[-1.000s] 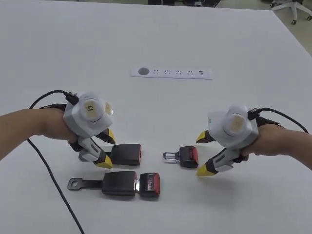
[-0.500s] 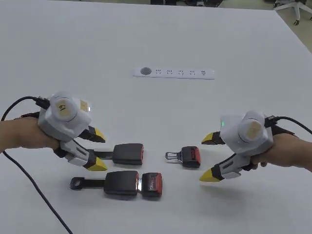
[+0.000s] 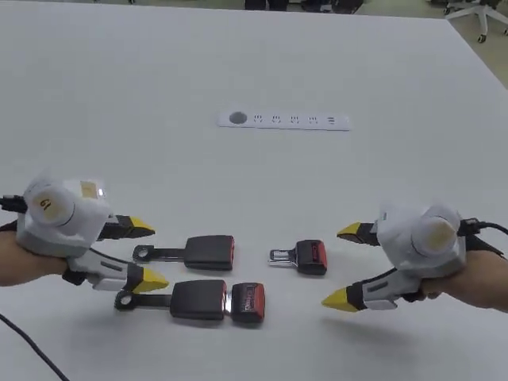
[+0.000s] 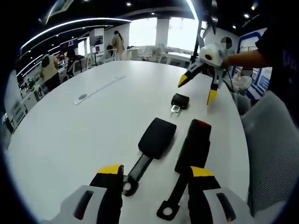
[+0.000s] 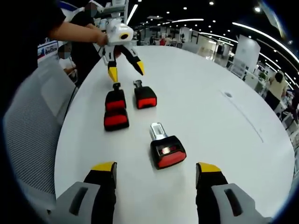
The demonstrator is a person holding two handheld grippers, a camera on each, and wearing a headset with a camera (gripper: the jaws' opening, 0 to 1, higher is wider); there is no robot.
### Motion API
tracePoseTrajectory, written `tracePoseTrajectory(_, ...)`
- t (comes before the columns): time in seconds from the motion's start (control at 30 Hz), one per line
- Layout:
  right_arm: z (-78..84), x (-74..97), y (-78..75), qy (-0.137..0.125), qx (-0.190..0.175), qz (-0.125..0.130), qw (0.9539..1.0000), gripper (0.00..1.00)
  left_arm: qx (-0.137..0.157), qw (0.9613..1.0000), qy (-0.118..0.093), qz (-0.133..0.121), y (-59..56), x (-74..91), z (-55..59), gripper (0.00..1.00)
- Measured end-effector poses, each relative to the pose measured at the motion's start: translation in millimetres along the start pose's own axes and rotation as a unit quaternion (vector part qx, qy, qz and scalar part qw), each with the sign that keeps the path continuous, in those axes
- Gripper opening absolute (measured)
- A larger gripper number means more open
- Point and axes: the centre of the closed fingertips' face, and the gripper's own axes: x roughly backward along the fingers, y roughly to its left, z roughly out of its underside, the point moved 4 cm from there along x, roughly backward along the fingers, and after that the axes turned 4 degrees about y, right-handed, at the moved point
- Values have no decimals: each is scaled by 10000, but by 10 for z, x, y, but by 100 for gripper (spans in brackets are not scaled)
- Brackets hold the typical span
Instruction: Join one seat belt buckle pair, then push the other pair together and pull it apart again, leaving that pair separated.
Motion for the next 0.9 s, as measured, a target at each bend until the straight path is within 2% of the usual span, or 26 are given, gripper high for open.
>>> tracePoseTrajectory(0.07,15,12,25,-84,-121,67,9999,70,50,9999,-78,-60,-47,5,32,58)
tracePoseTrajectory(0.13,20,21,38,-215,-292,143,9992,73,143,9994,-268,-151,-95,14,48,60)
tracePoseTrajectory(0.27,27,61,82,-366,-466,303,9978,78,199,9981,-461,-358,-95,34,149,66)
tracePoseTrajectory(0.4,38,57,130,-578,-626,464,9953,83,304,9961,-655,-503,-142,71,175,73)
tracePoseTrajectory(0.47,21,68,175,-664,-705,561,9937,83,365,9953,-704,-559,-138,78,235,77)
tracePoseTrajectory(0.63,2,44,303,-827,-781,659,9913,89,417,9936,-815,-660,-222,89,289,82)
tracePoseTrajectory(0.67,-12,45,326,-900,-841,691,9900,91,469,9924,-883,-718,-267,101,254,82)
tracePoseTrajectory(0.73,-16,35,340,-1019,-962,734,9874,94,568,9905,-981,-784,-243,102,299,84)
tracePoseTrajectory(0.83,-20,36,366,-1119,-1042,776,9852,99,637,9880,-1117,-857,-253,109,302,89)
tracePoseTrajectory(0.9,-28,38,380,-1190,-1041,790,9842,99,735,9852,-1255,-903,-253,114,285,94)
